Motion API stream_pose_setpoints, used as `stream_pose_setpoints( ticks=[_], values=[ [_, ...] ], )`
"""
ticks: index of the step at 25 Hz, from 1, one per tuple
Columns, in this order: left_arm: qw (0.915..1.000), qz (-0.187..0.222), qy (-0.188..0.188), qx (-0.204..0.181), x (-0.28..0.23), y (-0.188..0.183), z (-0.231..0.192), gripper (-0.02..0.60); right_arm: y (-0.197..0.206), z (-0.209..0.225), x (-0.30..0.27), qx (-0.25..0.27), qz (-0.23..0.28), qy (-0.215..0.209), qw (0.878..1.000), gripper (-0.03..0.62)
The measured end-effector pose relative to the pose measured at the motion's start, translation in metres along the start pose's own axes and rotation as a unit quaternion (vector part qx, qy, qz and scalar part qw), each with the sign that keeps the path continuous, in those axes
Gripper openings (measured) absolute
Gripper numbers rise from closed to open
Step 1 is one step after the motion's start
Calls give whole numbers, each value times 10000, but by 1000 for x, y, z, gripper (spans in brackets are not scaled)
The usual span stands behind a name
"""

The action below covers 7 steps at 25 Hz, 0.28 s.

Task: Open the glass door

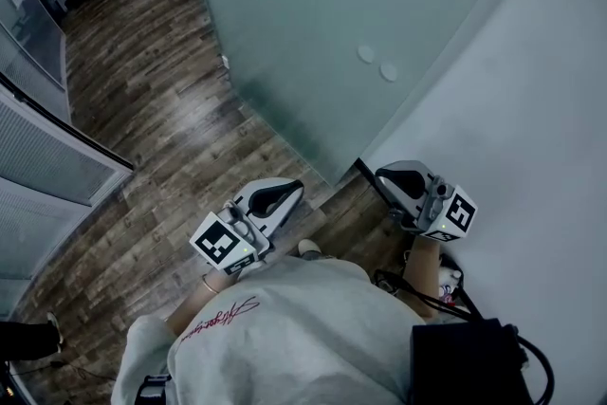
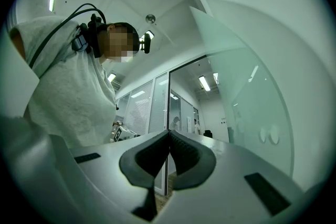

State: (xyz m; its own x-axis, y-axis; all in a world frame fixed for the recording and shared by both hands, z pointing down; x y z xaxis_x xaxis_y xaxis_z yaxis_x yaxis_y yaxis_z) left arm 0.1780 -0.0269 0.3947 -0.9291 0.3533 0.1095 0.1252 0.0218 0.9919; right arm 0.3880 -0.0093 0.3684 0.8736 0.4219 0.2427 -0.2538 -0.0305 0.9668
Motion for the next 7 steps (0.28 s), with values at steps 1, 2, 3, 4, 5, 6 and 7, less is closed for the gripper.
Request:
stream_pose_setpoints(
  ticks=[1, 2, 3, 4, 5, 6, 7],
  values=[
    [10000, 4, 9, 7, 1, 0, 0, 18, 1, -1, -1, 10, -40, 16, 10000, 18],
    [10000, 6, 19, 13, 1, 0, -1, 18, 1, -1, -2, 18, -79, 33, 10000, 18],
    [10000, 5, 29, 18, 0, 1, -2, 18, 2, -1, -2, 24, -107, 45, 9999, 18],
    [10000, 1, 38, 23, -1, 2, -2, 18, 4, -1, -2, 28, -124, 54, 9999, 18],
    [10000, -5, 47, 29, -2, 3, -3, 18, 5, 0, -1, 29, -134, 60, 9999, 18],
    [10000, -12, 58, 36, -3, 5, -4, 18, 6, 1, -1, 28, -141, 67, 9999, 18],
    [10000, -19, 68, 43, -4, 7, -4, 18, 8, 2, 0, 27, -146, 74, 9999, 18]
  ],
)
Point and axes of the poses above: the fingertips, and each gripper's own axes: x backward along the fingers, z to its right, y out of its underside, the point moved 5 cm from there along x, backward along the fingers, and after that the axes turned 5 degrees about -x, right-handed, at the moved point
